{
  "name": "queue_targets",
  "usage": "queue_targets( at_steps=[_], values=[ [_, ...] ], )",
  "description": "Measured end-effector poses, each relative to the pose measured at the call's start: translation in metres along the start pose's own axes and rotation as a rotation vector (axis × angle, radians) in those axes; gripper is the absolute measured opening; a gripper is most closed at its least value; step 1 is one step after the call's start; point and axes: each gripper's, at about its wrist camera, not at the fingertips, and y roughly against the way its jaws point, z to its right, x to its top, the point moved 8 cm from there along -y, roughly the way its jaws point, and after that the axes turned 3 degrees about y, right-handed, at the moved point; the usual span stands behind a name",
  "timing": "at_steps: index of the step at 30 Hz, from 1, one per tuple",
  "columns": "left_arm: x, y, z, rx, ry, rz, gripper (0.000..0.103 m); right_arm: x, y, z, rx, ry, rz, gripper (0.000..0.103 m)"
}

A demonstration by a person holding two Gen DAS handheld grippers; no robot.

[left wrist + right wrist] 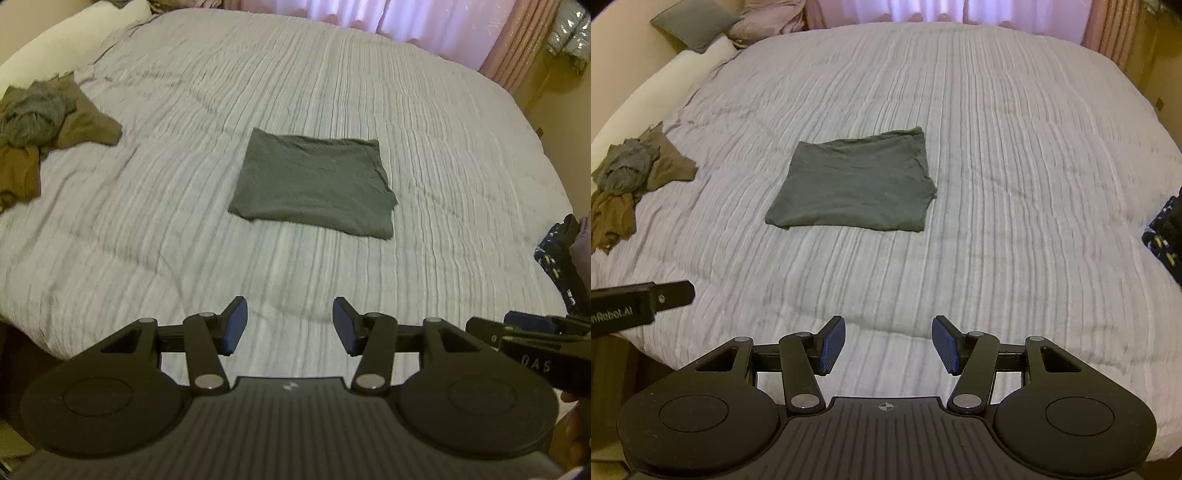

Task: Fold clothes
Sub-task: 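Pull both grippers back above the folded grey shirt, then grasp the folded grey shirt's edge with both grippers and lift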

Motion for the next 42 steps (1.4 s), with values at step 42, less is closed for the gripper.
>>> queue_targets(
  at_steps=[42],
  values=[
    [0.206,-0.363,-0.117,-0.257,0.182,-0.044,0.047,0.180,-0.277,0.147,0.293,-0.289,0.050,0.056]
  ],
)
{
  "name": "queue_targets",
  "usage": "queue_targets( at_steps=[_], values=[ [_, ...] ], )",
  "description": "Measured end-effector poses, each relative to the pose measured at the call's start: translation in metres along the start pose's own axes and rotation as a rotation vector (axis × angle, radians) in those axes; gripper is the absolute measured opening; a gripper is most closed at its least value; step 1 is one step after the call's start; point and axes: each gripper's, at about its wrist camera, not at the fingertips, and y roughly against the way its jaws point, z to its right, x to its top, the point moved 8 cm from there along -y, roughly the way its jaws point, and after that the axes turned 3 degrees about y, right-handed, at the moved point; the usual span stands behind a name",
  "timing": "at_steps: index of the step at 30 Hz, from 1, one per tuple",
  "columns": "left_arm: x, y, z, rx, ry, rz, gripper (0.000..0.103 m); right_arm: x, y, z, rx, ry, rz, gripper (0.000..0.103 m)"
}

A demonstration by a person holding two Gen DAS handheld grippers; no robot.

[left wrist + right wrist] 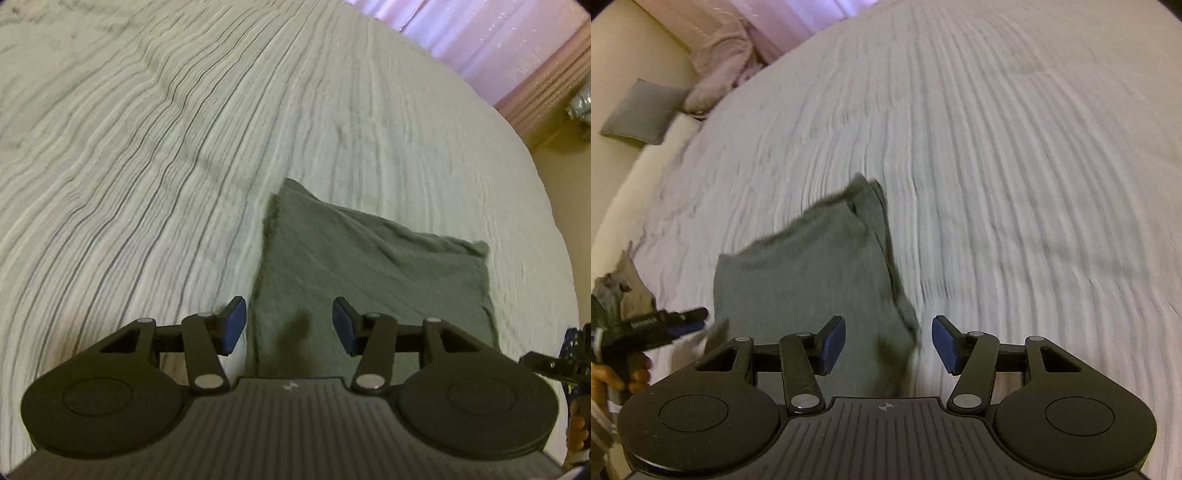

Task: Fold clothes
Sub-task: 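Grasp the folded grey shirt's edge with both grippers and lift, then carry the folded grey shirt with both grippers to the clothes stack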

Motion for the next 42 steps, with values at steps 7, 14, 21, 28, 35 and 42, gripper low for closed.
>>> queue_targets(
  at_steps=[7,14,21,28,35,42],
  values=[
    [0.009,-0.044,-0.011,-0.117,0.029,-0.044,0.052,0.016,-0.060,0.022,0.147,-0.047,-0.058,0.056],
    [0.013,-0.053,-0.009,-0.235,0.094,-0.080,0.044,0.025,-0.077,0.026,0.294,-0.133,-0.064,0.055],
    [0.016,-0.058,0.011,-0.234,0.026,-0.109,0.009,0.028,-0.075,0.022,0.253,-0.148,-0.053,0.009],
    [0.030,-0.005,0.065,-0.300,-0.070,-0.026,0.007,0.031,-0.003,0.002,0.214,-0.096,0.098,0.007],
    [0.028,0.051,0.195,-0.460,-0.249,0.009,0.007,0.022,0.141,0.027,0.160,-0.178,0.348,0.007],
    [-0.018,0.073,0.370,-0.645,-0.439,-0.080,0.007,-0.039,0.313,0.096,0.006,-0.276,0.562,0.007]
  ],
)
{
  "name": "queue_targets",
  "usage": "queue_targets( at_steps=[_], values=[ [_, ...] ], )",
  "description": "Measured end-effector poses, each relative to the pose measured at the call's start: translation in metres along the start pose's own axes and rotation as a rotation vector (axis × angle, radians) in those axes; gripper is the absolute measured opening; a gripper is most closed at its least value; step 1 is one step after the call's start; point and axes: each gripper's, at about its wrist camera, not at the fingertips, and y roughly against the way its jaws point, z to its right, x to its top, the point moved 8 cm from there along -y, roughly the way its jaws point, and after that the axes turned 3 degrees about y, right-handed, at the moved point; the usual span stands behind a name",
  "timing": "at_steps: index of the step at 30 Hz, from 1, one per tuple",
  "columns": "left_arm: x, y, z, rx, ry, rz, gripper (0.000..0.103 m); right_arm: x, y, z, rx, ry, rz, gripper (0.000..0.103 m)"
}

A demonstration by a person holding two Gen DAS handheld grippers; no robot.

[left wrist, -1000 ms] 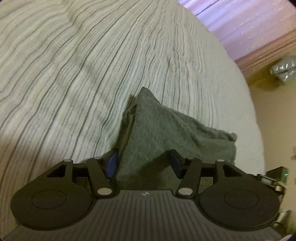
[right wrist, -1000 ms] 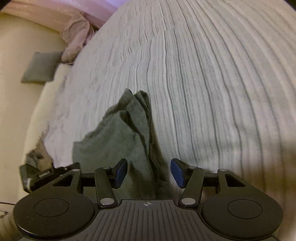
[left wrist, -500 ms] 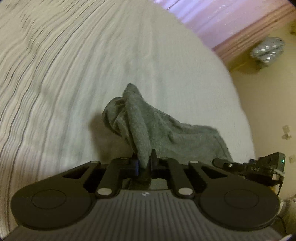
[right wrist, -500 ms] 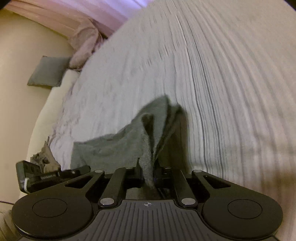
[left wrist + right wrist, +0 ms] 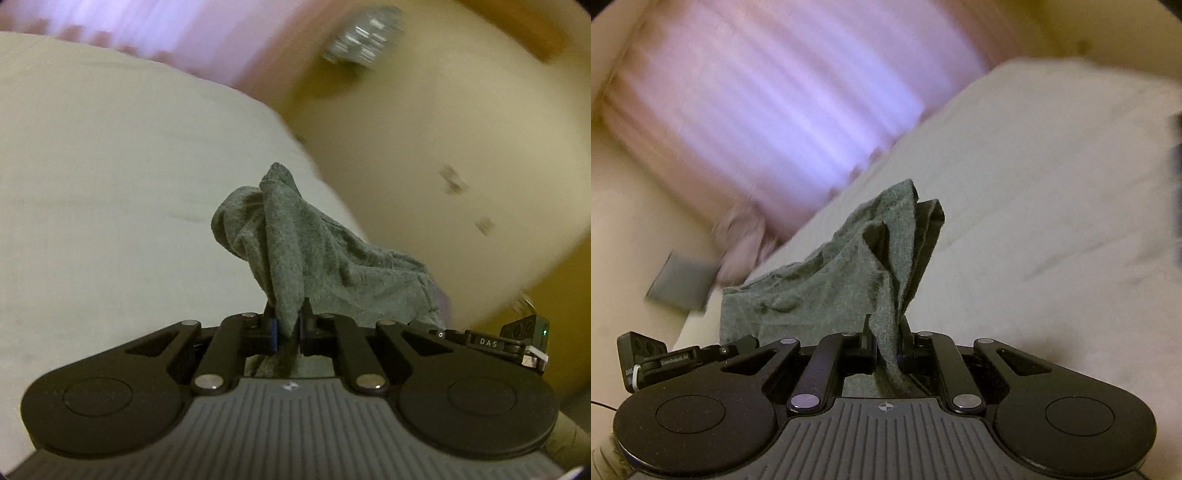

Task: Fold clothes
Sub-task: 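Carry the folded grey shirt with both grippers to the clothes stack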

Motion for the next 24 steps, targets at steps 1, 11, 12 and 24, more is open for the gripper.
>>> queue_targets(
  at_steps=[1,11,12,24],
  values=[
    [0.003,-0.021,0.026,-0.033,-0.023,-0.028,0.006,0.006,0.027,0.013,-0.031,-0.015,0.033,0.008],
    [0.002,-0.240,0.252,-0.265,-0.170,-0.220,0.006,0.086,0.233,0.181,-0.307,-0.176,0.248,0.008],
    [-0.001,-0.260,0.269,-0.272,-0.176,-0.225,0.006,0.096,0.244,0.198,-0.320,-0.186,0.259,0.008],
    [-0.009,-0.434,0.340,-0.211,-0.132,-0.291,0.006,0.185,0.267,0.361,-0.343,-0.319,0.219,0.008]
  ],
)
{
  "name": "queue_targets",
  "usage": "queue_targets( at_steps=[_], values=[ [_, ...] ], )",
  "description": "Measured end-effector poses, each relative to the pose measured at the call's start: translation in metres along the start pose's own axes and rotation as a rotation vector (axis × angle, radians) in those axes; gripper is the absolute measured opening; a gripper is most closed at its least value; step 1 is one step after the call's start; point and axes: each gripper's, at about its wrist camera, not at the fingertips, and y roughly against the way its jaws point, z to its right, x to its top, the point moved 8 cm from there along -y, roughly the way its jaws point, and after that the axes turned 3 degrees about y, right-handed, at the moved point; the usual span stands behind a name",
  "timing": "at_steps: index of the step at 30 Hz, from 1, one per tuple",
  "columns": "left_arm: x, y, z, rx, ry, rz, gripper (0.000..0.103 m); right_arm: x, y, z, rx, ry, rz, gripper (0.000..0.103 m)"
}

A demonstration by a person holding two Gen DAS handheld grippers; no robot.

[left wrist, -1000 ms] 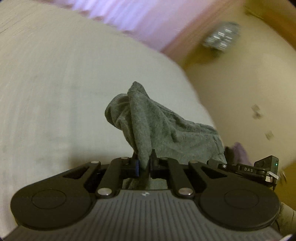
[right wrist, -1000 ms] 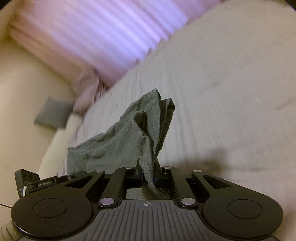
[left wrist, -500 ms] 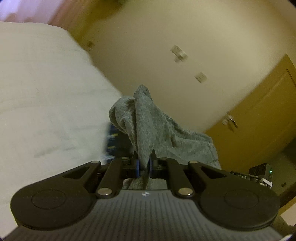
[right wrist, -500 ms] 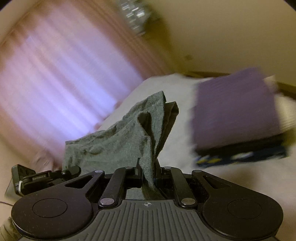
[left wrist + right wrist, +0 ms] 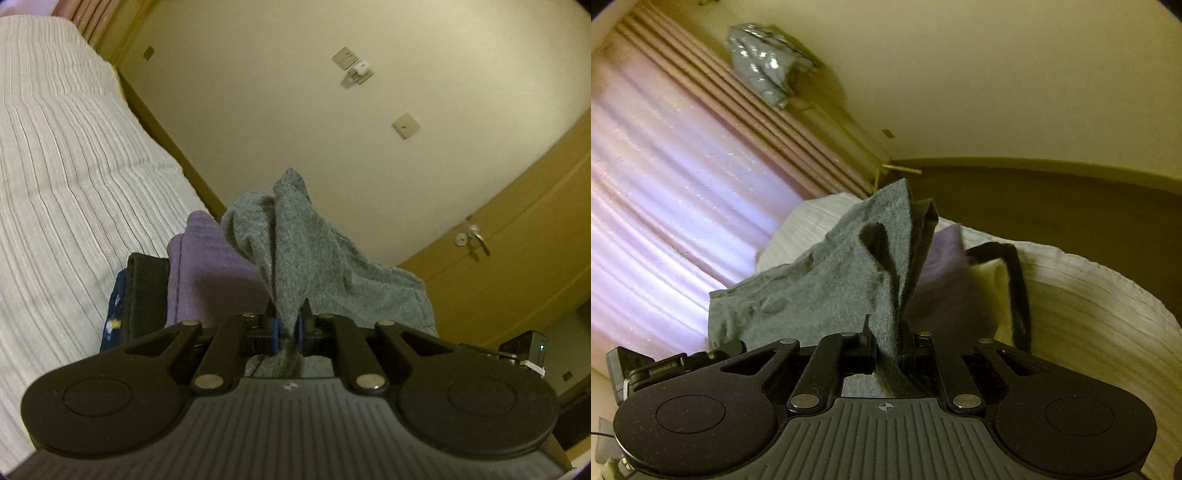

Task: Fold clothes
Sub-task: 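Carry the folded grey shirt with both grippers to the clothes stack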

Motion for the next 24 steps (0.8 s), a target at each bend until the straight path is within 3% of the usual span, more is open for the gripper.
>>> queue_targets(
  at_steps=[10,13,18,22,24],
  values=[
    [0.031,-0.069,-0.057,0.102,0.081,-0.059,0.006,0.025,-0.078,0.058,-0.064,-0.087,-0.135,0.008],
    [0.033,-0.081,-0.071,0.117,0.092,-0.069,0.006,0.024,-0.086,0.062,-0.069,-0.072,-0.124,0.008],
    [0.041,-0.076,-0.063,0.051,0.046,-0.017,0.005,0.027,-0.072,0.059,-0.058,-0.034,-0.032,0.008],
    [0.035,-0.087,-0.077,0.117,0.028,-0.049,0.007,0.019,-0.079,0.072,-0.072,-0.077,-0.045,0.008],
    [0.034,-0.087,-0.083,0.127,0.065,-0.039,0.010,0.020,-0.078,0.073,-0.087,-0.098,-0.042,0.008]
  ],
)
